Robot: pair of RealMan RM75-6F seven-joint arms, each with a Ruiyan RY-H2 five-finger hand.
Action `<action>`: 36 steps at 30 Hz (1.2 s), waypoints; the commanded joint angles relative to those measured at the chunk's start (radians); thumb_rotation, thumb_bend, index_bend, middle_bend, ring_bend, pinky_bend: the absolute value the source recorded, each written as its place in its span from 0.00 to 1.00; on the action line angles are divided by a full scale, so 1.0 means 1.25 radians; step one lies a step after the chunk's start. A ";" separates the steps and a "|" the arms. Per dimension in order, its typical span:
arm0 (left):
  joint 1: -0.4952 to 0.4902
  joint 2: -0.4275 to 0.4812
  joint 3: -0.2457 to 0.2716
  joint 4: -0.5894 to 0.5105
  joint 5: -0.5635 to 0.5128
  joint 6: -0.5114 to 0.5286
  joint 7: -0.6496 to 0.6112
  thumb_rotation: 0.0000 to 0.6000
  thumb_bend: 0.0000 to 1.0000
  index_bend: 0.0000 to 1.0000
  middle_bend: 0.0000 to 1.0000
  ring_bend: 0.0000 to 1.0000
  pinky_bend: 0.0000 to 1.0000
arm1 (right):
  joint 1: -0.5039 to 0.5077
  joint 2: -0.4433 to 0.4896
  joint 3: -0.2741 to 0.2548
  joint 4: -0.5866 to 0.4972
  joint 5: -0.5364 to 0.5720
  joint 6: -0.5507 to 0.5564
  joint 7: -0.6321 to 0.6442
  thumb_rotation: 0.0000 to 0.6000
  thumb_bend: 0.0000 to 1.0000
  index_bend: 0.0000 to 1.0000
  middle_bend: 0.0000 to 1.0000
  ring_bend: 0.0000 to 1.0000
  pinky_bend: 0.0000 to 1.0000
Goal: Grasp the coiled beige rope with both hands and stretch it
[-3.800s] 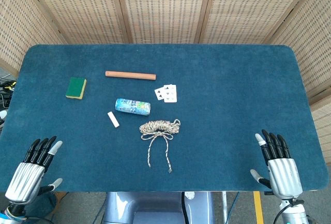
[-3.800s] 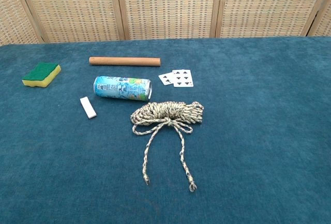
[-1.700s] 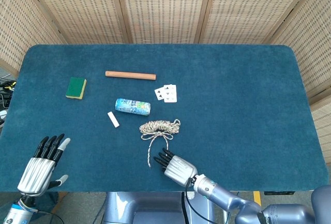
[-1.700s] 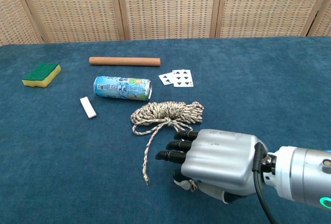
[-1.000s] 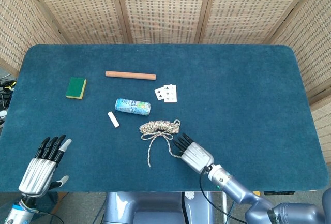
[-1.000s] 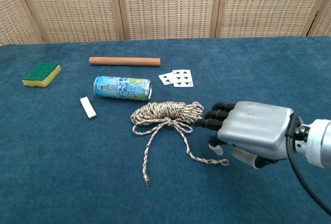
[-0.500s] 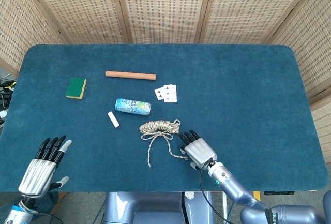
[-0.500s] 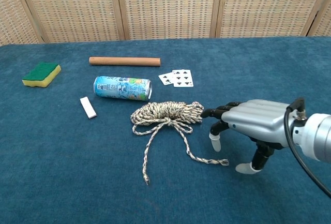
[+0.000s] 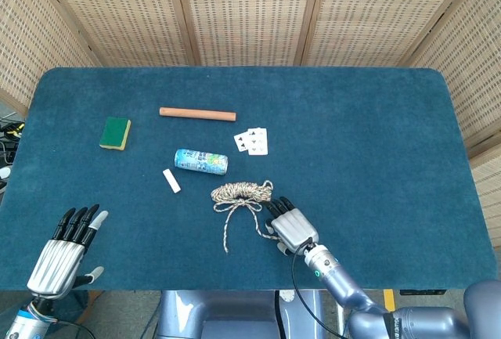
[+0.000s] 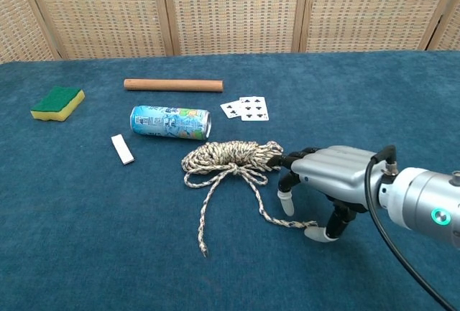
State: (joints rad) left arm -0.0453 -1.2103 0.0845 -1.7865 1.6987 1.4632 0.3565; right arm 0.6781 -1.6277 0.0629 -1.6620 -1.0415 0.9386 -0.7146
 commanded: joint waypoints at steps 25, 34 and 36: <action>-0.002 -0.006 0.002 0.001 0.001 -0.003 0.011 1.00 0.00 0.00 0.00 0.00 0.00 | 0.012 -0.050 -0.034 0.067 -0.006 0.032 -0.002 1.00 0.38 0.54 0.00 0.00 0.00; -0.006 -0.012 0.002 0.006 0.008 -0.004 0.009 1.00 0.00 0.00 0.00 0.00 0.00 | 0.012 -0.044 -0.036 0.095 -0.094 0.063 0.025 1.00 0.43 0.62 0.00 0.00 0.00; -0.011 -0.017 0.001 0.015 0.025 0.000 0.001 1.00 0.00 0.00 0.00 0.00 0.00 | 0.013 -0.035 -0.041 0.110 -0.143 0.084 0.024 1.00 0.43 0.63 0.00 0.00 0.00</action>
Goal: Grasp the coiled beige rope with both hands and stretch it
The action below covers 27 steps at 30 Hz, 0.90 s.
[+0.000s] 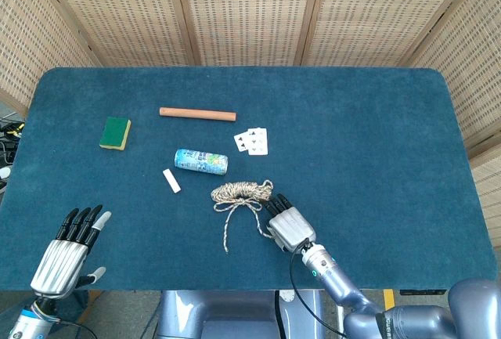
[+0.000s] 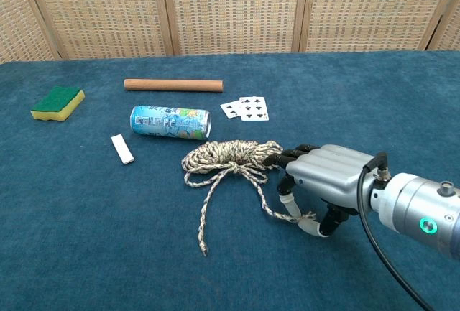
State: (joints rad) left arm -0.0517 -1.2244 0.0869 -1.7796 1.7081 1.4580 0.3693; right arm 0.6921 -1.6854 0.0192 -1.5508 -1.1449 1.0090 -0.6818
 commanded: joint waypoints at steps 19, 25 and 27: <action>-0.299 -0.192 -0.111 0.101 0.081 -0.315 0.118 1.00 0.10 0.33 0.00 0.00 0.00 | 0.015 0.030 0.006 0.090 -0.169 0.039 -0.013 1.00 0.43 0.63 0.00 0.00 0.00; -0.372 -0.267 -0.135 0.166 0.074 -0.377 0.143 1.00 0.18 0.41 0.00 0.00 0.00 | 0.019 0.024 0.019 0.106 -0.161 0.024 -0.009 1.00 0.43 0.63 0.00 0.00 0.00; -0.386 -0.280 -0.138 0.174 0.064 -0.393 0.156 1.00 0.18 0.41 0.00 0.00 0.00 | 0.021 0.025 0.022 0.107 -0.161 0.021 -0.010 1.00 0.43 0.63 0.00 0.00 0.00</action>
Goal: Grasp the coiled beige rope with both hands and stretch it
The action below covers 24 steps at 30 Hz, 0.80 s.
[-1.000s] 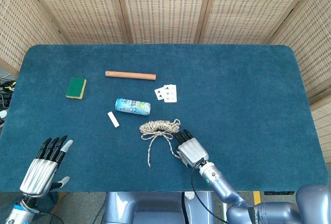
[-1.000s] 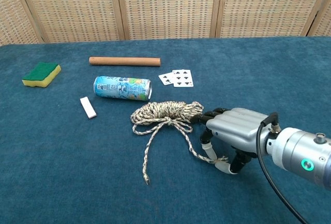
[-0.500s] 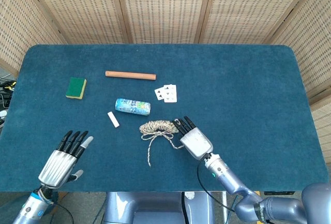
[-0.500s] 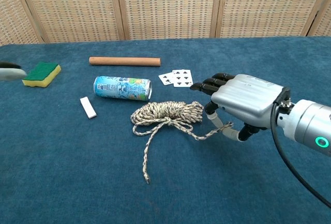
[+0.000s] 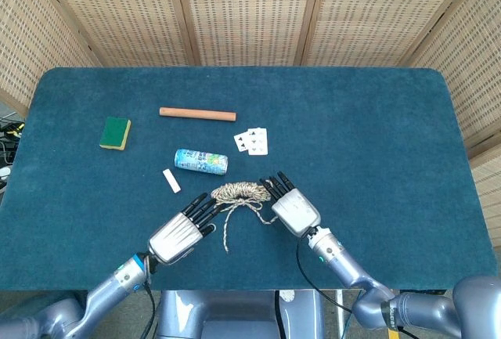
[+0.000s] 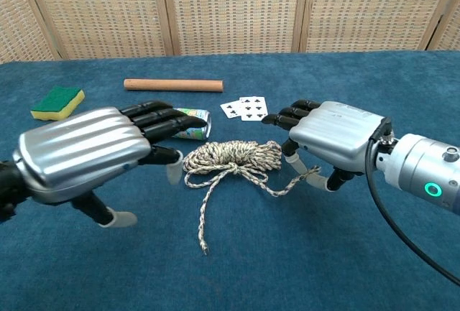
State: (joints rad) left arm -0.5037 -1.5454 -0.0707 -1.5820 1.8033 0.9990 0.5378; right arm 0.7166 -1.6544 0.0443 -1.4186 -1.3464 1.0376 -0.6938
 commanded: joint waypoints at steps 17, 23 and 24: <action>-0.113 -0.095 0.024 0.133 -0.005 -0.044 -0.013 1.00 0.27 0.48 0.00 0.00 0.00 | 0.007 -0.008 0.016 0.014 0.012 -0.024 0.004 1.00 0.42 0.64 0.00 0.00 0.00; -0.132 -0.118 0.042 0.179 0.000 -0.044 -0.022 1.00 0.28 0.49 0.00 0.00 0.00 | 0.006 -0.013 0.016 0.019 0.020 -0.030 -0.002 1.00 0.43 0.64 0.00 0.00 0.00; -0.135 -0.126 0.044 0.185 -0.003 -0.046 -0.026 1.00 0.28 0.50 0.00 0.00 0.00 | 0.006 -0.015 0.016 0.021 0.021 -0.031 -0.003 1.00 0.43 0.64 0.00 0.00 0.00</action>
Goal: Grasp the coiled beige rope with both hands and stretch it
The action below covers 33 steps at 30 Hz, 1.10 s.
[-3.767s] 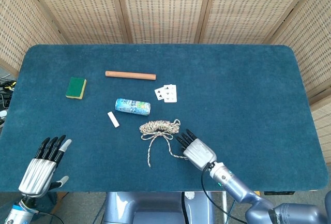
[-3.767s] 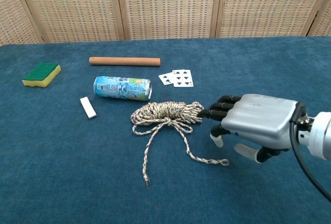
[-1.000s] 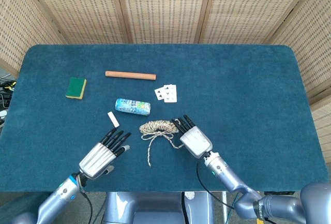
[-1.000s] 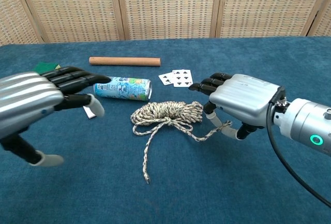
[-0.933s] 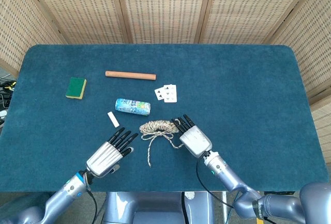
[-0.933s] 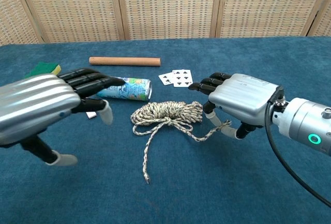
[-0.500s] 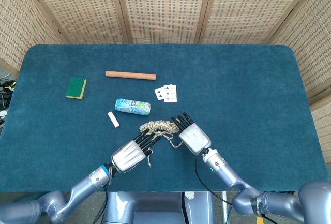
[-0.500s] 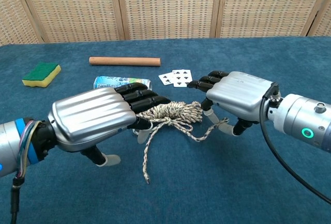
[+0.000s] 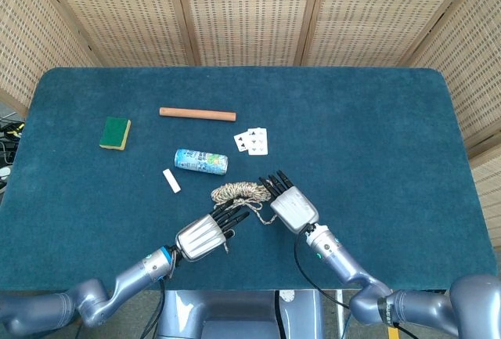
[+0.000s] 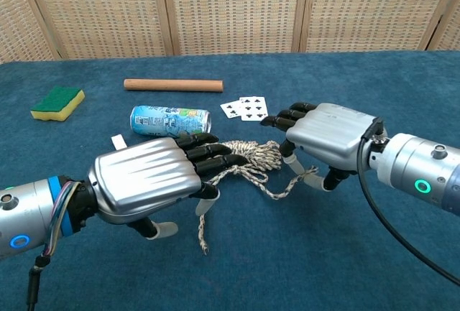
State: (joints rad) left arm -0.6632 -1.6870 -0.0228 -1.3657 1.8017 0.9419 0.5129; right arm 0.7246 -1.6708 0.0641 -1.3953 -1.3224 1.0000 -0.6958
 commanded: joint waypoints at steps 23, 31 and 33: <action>-0.042 -0.079 0.038 0.093 -0.032 -0.006 0.001 1.00 0.35 0.55 0.00 0.00 0.00 | -0.001 -0.021 0.000 0.044 0.008 -0.018 0.025 1.00 0.43 0.64 0.00 0.00 0.00; -0.048 -0.094 0.046 0.103 -0.035 0.005 0.005 1.00 0.36 0.55 0.00 0.00 0.00 | 0.000 -0.024 0.001 0.046 0.006 -0.019 0.027 1.00 0.43 0.64 0.00 0.00 0.00; -0.049 -0.098 0.045 0.105 -0.037 0.008 0.008 1.00 0.36 0.55 0.00 0.00 0.00 | -0.001 -0.024 0.001 0.047 0.006 -0.020 0.028 1.00 0.43 0.64 0.00 0.00 0.00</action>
State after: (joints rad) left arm -0.7243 -1.8090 0.0336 -1.2350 1.7556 0.9515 0.5221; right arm 0.7235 -1.7008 0.0648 -1.3360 -1.3151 0.9752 -0.6610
